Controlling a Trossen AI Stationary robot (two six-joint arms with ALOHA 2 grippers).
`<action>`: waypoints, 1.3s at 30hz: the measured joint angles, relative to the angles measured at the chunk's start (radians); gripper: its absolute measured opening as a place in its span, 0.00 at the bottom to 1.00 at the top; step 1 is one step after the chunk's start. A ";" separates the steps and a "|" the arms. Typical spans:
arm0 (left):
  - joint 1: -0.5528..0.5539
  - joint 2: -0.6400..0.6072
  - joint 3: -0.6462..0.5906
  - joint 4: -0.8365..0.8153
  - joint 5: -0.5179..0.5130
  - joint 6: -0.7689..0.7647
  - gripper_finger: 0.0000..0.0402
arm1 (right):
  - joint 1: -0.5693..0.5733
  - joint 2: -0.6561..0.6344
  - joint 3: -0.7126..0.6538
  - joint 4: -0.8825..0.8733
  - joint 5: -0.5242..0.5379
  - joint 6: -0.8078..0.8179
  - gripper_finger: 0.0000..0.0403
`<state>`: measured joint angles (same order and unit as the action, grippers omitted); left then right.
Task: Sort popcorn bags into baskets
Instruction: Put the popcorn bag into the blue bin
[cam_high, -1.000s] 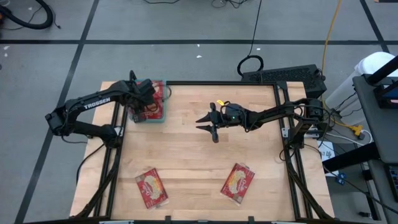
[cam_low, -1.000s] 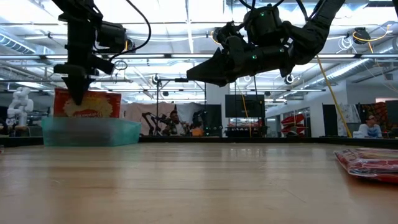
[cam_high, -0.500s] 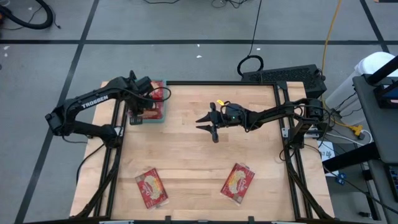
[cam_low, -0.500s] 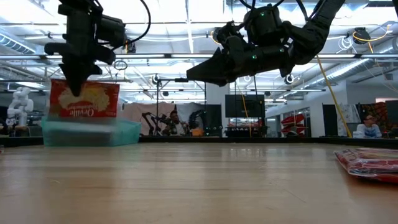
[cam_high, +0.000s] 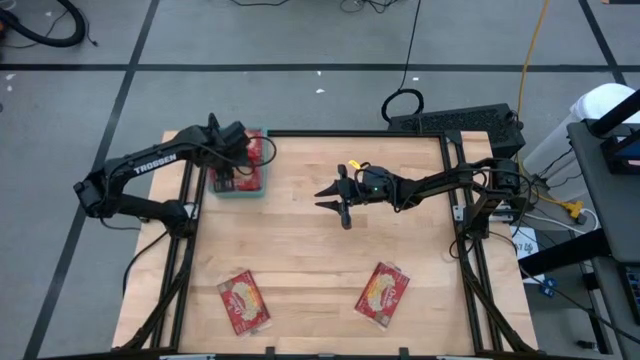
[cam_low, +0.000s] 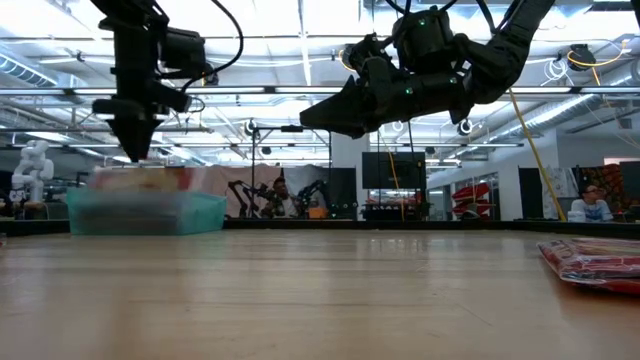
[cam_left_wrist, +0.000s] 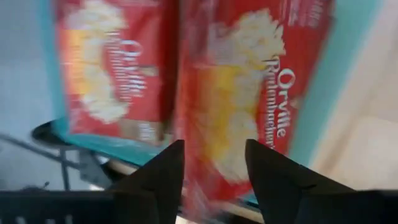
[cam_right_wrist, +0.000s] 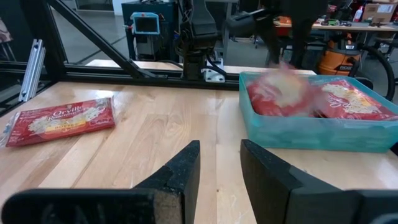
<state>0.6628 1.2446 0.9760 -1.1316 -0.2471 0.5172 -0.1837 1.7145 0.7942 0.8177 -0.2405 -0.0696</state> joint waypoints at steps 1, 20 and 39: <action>0.000 0.000 0.000 0.014 -0.014 -0.007 0.44 | 0.000 0.000 0.000 0.000 0.000 0.000 0.27; -0.015 0.000 -0.246 0.404 -0.039 -0.306 0.19 | 0.014 0.000 0.000 -0.001 0.000 0.005 0.27; -0.116 -0.071 -0.251 0.374 -0.017 -0.463 0.07 | 0.017 -0.013 0.000 -0.017 0.002 0.156 0.27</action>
<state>0.5472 1.1739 0.7247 -0.7572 -0.2644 0.0543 -0.1671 1.7010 0.7940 0.8004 -0.2386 0.0863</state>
